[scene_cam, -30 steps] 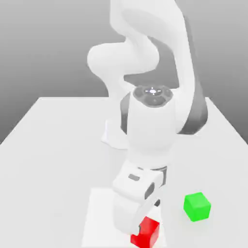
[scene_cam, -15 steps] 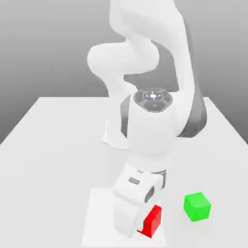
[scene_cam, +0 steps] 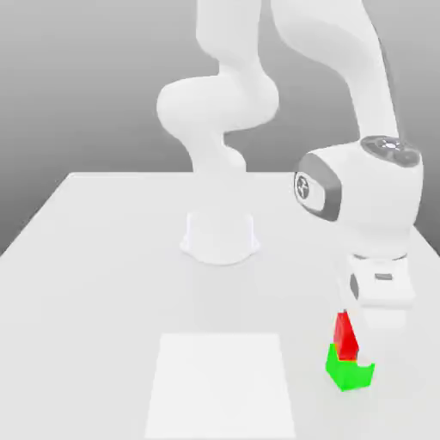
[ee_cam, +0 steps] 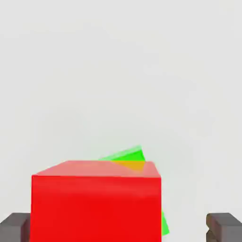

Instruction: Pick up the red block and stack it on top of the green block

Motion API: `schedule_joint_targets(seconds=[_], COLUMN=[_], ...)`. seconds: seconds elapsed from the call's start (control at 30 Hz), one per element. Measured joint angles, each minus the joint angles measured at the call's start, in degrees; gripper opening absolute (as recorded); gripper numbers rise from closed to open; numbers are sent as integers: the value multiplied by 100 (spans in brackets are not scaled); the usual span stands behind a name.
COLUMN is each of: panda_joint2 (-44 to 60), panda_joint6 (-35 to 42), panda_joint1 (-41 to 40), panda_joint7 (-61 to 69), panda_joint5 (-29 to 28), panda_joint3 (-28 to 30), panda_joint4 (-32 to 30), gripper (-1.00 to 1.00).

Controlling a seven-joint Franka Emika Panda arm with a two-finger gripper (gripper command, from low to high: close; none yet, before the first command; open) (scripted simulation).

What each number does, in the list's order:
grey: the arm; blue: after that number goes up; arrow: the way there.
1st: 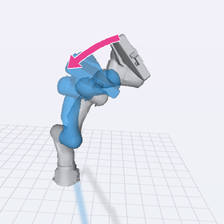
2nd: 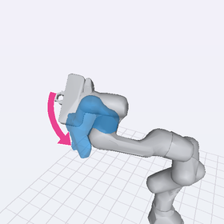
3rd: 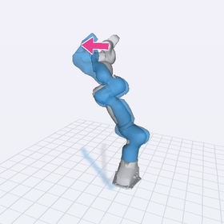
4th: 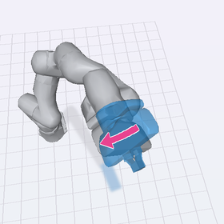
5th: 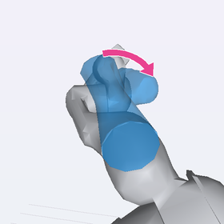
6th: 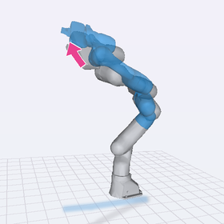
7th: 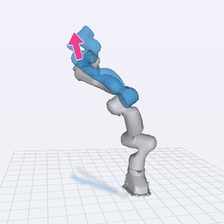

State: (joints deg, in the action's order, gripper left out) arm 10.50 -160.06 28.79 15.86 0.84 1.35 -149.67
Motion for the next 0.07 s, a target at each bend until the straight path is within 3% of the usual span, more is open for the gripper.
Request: schedule_joint_targets(seconds=[0.07], panda_joint2=[42], panda_joint6=[-52], panda_joint1=[-2], panda_joint7=[5], panda_joint5=[2], panda_joint3=[-2], panda_joint4=[0], gripper=[100])
